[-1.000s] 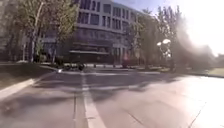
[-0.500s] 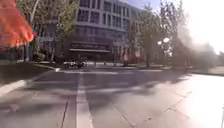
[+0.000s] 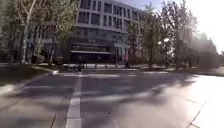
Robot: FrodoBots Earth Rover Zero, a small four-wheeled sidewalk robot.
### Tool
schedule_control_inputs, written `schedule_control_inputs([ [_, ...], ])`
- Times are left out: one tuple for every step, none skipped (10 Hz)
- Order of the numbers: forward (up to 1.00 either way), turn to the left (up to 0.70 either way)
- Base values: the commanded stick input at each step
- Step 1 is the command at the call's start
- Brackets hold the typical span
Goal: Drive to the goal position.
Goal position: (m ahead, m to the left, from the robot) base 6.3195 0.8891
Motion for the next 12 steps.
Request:
schedule_control_inputs([
  [0.7,0.0],
  [0.7,0.0],
  [0.7,0.0],
  [0.7,0.0],
  [0.7,0.0],
  [0.7,0.0],
  [0.7,0.0],
  [0.7,0.0],
  [0.7,0.0],
  [0.7,0.0],
  [0.7,0.0],
  [0.7,0.0],
])
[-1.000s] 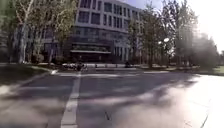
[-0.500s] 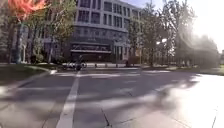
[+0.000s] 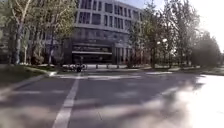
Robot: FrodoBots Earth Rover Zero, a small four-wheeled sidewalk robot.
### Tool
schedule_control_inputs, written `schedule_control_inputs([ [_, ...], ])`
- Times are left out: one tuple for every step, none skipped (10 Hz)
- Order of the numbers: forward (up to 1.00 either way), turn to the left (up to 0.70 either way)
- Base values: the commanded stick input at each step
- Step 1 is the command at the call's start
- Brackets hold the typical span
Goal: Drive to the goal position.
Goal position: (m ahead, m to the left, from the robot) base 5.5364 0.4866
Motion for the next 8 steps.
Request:
schedule_control_inputs([
  [0.7,0.0],
  [0.7,0.0],
  [0.7,0.0],
  [0.7,0.0],
  [0.7,0.0],
  [0.7,0.0],
  [0.7,0.0],
  [0.7,0.0],
])
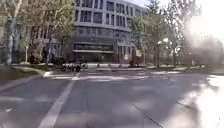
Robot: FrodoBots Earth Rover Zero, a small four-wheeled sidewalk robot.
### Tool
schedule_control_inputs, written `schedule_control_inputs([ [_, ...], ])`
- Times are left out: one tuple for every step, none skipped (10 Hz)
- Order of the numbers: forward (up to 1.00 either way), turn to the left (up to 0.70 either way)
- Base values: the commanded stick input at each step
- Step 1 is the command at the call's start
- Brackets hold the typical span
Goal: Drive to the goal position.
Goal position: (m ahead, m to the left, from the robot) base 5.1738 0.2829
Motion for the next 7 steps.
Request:
schedule_control_inputs([
  [0.7,0.0],
  [0.7,0.0],
  [0.7,0.0],
  [0.7,0.0],
  [0.7,0.0],
  [0.7,0.0],
  [0.7,0.0],
])
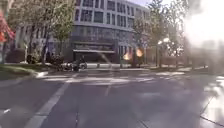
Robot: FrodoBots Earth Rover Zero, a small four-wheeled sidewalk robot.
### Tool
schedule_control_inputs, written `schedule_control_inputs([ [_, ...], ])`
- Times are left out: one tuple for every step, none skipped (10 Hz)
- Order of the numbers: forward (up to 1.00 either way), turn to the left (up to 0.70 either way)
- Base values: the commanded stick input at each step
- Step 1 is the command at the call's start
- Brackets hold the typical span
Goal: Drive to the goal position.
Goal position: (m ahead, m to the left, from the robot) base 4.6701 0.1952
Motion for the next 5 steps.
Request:
schedule_control_inputs([
  [0.7,0.0],
  [0.7,0.0],
  [0.7,0.0],
  [0.7,0.0],
  [0.7,0.0],
])
